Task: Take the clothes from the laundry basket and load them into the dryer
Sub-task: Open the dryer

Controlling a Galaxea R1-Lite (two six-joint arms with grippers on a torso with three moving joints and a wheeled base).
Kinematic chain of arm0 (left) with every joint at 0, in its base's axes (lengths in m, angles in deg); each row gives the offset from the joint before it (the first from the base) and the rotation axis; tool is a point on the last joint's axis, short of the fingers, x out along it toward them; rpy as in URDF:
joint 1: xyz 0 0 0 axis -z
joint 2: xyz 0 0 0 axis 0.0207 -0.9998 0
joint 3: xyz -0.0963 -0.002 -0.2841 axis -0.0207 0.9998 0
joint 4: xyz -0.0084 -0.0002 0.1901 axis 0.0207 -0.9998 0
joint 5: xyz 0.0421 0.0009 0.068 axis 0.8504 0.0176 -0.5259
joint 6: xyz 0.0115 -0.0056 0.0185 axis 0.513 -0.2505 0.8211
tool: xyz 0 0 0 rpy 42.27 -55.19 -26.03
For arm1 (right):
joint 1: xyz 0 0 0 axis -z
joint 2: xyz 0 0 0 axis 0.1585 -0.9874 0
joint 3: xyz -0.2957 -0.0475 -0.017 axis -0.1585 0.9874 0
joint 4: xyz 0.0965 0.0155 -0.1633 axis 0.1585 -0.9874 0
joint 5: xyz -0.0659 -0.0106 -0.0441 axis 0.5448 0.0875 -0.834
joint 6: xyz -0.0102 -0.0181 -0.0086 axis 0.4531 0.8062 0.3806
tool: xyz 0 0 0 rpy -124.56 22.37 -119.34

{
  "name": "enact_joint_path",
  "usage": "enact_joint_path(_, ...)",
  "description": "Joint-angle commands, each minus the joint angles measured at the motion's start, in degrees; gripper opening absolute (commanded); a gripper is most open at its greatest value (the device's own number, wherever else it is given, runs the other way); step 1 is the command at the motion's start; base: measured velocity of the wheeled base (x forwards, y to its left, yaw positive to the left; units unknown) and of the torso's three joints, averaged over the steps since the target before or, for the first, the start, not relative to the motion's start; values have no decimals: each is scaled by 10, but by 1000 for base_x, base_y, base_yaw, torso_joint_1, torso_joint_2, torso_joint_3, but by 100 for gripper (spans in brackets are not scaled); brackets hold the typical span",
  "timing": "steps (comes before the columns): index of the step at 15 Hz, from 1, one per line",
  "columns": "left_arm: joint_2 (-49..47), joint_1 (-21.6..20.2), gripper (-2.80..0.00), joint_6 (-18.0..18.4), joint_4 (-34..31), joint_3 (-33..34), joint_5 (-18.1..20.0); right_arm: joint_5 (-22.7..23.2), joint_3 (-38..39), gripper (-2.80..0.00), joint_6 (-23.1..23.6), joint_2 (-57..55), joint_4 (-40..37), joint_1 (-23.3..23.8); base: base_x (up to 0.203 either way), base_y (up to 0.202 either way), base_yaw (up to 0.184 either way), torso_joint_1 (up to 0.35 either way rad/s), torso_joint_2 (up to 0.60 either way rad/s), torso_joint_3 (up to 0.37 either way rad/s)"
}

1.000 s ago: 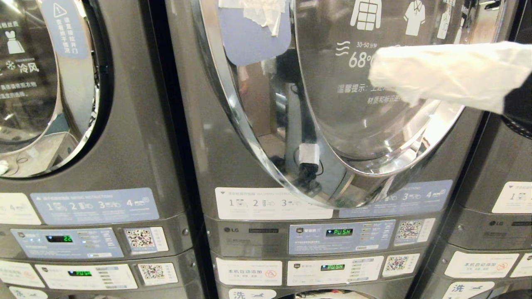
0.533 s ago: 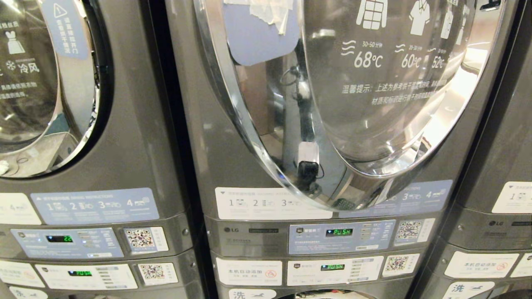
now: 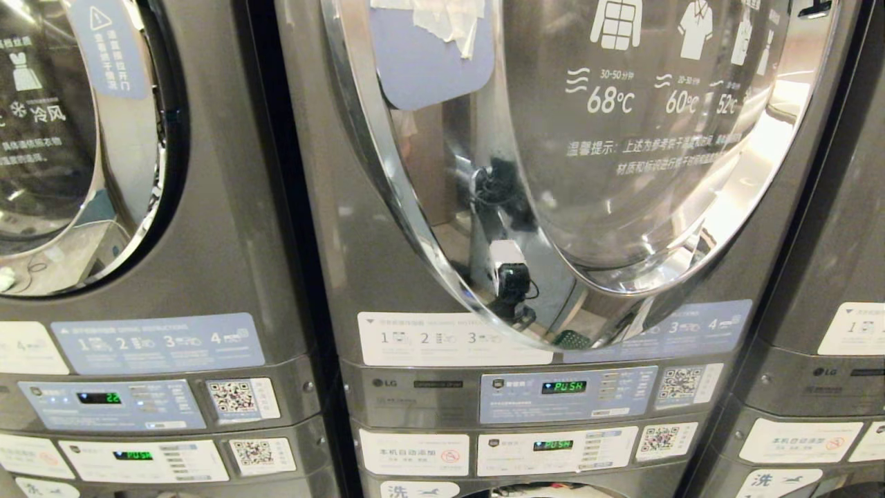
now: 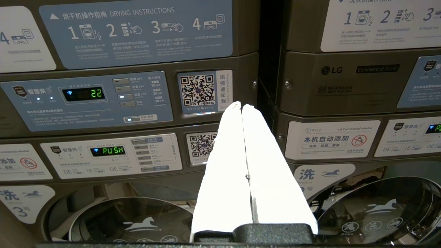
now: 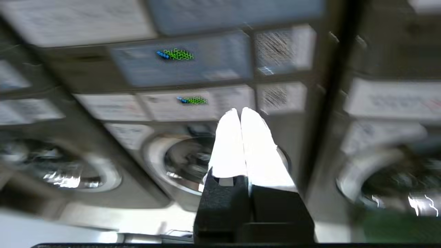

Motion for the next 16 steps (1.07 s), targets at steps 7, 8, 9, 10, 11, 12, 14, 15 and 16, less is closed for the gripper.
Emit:
enact_joint_path(7, -1, -1, -280, 0, 0, 0, 0, 37, 297, -280, 266, 54, 311, 107, 0, 0, 0, 0, 0, 0)
enact_joint_path(8, -1, -1, -280, -1, 0, 0, 0, 75, 296, -280, 267, 54, 283, 109, 0, 0, 0, 0, 0, 0)
enact_joint_path(9, -1, 0, -280, -1, 0, 0, 0, 105, 296, -280, 263, 47, 278, 113, 0, 0, 0, 0, 0, 0)
enact_joint_path(10, -1, -1, -280, 0, 0, 0, 0, 138, 301, -280, 252, 39, 281, 134, 0, 0, 0, 0, 0, 0)
enact_joint_path(11, -1, 0, -280, 0, 0, 0, 0, 171, 311, -280, 240, 35, 283, 172, 0, 0, 0, 0, 0, 0)
enact_joint_path(12, 0, -1, -280, 0, 0, 0, 0, 186, 316, -280, 232, 31, 282, 215, 0, 0, 0, 0, 0, 0)
enact_joint_path(14, 0, -1, -280, 0, 0, 0, 0, 194, 321, -280, 226, 51, 281, 240, 0, 0, 0, 0, 0, 0)
enact_joint_path(15, 0, 0, -280, 0, 0, 0, 0, 187, 323, -280, 220, 52, 285, 241, 0, 0, 0, 0, 0, 0)
enact_joint_path(16, 0, 0, -280, 0, 0, 0, 0, 186, 323, -280, 216, 52, 286, 251, 0, 0, 0, 0, 0, 0)
